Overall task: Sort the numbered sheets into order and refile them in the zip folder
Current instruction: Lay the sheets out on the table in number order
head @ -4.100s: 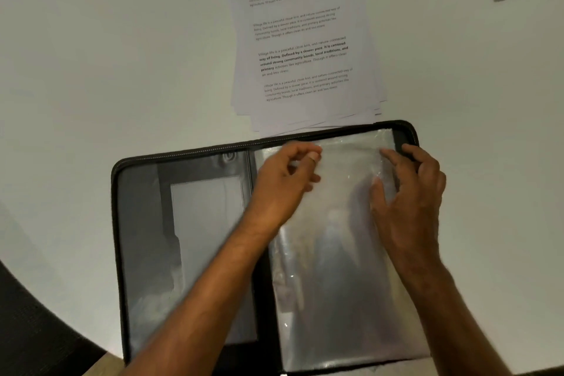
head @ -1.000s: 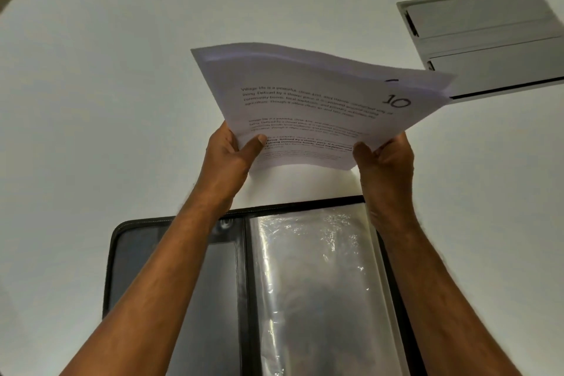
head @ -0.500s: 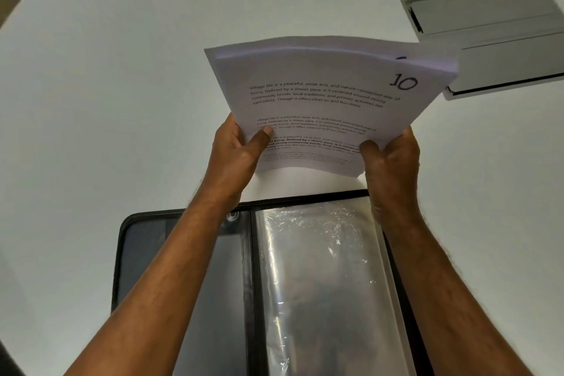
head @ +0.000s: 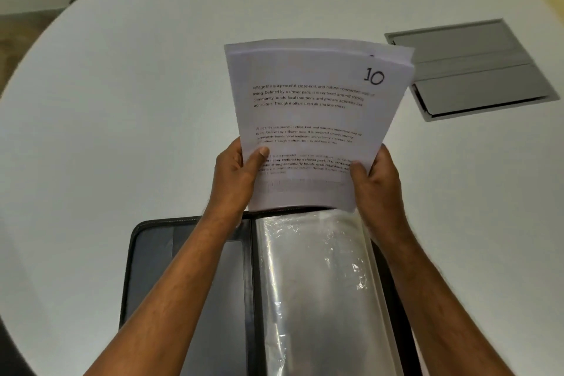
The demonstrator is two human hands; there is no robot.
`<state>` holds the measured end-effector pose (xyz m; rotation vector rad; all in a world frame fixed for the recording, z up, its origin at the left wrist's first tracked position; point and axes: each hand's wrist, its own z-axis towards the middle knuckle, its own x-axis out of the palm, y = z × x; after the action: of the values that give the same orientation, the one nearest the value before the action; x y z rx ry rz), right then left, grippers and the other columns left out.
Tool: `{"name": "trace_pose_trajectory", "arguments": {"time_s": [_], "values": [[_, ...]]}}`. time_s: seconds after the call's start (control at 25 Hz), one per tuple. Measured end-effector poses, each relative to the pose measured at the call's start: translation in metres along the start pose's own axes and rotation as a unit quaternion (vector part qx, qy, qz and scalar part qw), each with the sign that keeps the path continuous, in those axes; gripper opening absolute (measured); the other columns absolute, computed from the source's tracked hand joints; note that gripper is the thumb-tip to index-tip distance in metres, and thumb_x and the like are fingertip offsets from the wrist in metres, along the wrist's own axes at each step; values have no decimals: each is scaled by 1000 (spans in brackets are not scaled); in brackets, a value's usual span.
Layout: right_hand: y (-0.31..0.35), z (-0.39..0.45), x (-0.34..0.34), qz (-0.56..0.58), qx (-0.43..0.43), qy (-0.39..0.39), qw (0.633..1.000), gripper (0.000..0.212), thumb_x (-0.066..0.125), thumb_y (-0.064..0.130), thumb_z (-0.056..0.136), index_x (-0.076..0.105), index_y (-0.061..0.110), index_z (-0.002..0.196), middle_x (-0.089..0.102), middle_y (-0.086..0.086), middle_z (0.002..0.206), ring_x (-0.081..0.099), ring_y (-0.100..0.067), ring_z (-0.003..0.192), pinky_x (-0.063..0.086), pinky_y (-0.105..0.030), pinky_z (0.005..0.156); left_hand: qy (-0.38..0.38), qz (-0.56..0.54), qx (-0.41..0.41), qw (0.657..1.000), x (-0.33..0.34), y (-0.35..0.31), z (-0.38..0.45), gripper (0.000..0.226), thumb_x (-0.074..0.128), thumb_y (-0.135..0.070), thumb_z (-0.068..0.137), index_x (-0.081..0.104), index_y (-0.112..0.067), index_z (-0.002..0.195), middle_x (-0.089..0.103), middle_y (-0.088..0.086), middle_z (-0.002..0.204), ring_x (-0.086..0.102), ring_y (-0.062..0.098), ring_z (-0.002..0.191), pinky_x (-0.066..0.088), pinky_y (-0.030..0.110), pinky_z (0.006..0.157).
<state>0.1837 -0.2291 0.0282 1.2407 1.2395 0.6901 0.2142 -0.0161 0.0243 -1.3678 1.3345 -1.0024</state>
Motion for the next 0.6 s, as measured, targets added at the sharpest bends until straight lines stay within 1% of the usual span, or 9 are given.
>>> {"name": "trace_pose_trajectory", "arguments": {"time_s": [0.08,0.12,0.2,0.28,0.36,0.44,0.52,0.6], "values": [[13,-11,-13,-5,-2,6,1000,12,52,15,106,57,20,115,71,8,108,71,-10,94,61,-27,74,0,1,9,1000,-8,-17,-14,13,58,-23,104,66,-25,114,78,-14,99,75,8,91,58,19,71],[21,-18,-19,2,1,10,1000,10,53,18,106,59,19,114,74,6,106,73,-12,93,61,-30,75,4,-2,9,1000,-12,-24,-23,13,58,-23,104,66,-24,114,79,-10,100,76,11,90,60,23,72],[40,-39,-32,12,18,25,999,11,55,21,106,61,19,114,76,4,103,74,-14,92,60,-32,77,20,-13,-9,1000,-20,-38,-46,15,58,-24,105,66,-20,117,79,-1,105,77,19,94,63,34,77],[57,-64,-45,14,32,43,998,13,55,24,106,62,18,114,77,3,102,74,-13,91,60,-29,76,34,-31,-40,998,-27,-48,-70,18,58,-22,105,64,-16,121,78,2,107,76,22,97,63,40,82],[72,-91,-56,14,43,56,997,15,55,25,106,64,13,111,77,1,99,74,-13,88,59,-28,75,50,-53,-67,995,-37,-57,-95,24,57,-19,105,62,-13,127,77,5,112,75,25,101,63,43,86],[83,-113,-66,16,61,56,996,22,58,25,105,65,5,101,77,-5,94,71,-14,81,57,-33,72,73,-82,-85,990,-48,-63,-117,29,57,-16,104,59,-11,132,75,7,120,73,27,108,61,44,91],[94,-133,-73,28,67,44,996,26,65,24,101,65,-1,92,76,-10,87,68,-15,72,54,-34,67,86,-116,-97,985,-58,-68,-139,30,56,-13,104,59,-14,134,73,6,126,71,26,114,59,43,94],[104,-149,-78,51,75,33,995,28,74,24,95,66,-3,93,76,-13,86,68,-18,71,54,-35,67,86,-132,-100,982,-62,-74,-159,30,56,-15,104,60,-16,134,72,6,127,70,26,115,59,41,94]]}}
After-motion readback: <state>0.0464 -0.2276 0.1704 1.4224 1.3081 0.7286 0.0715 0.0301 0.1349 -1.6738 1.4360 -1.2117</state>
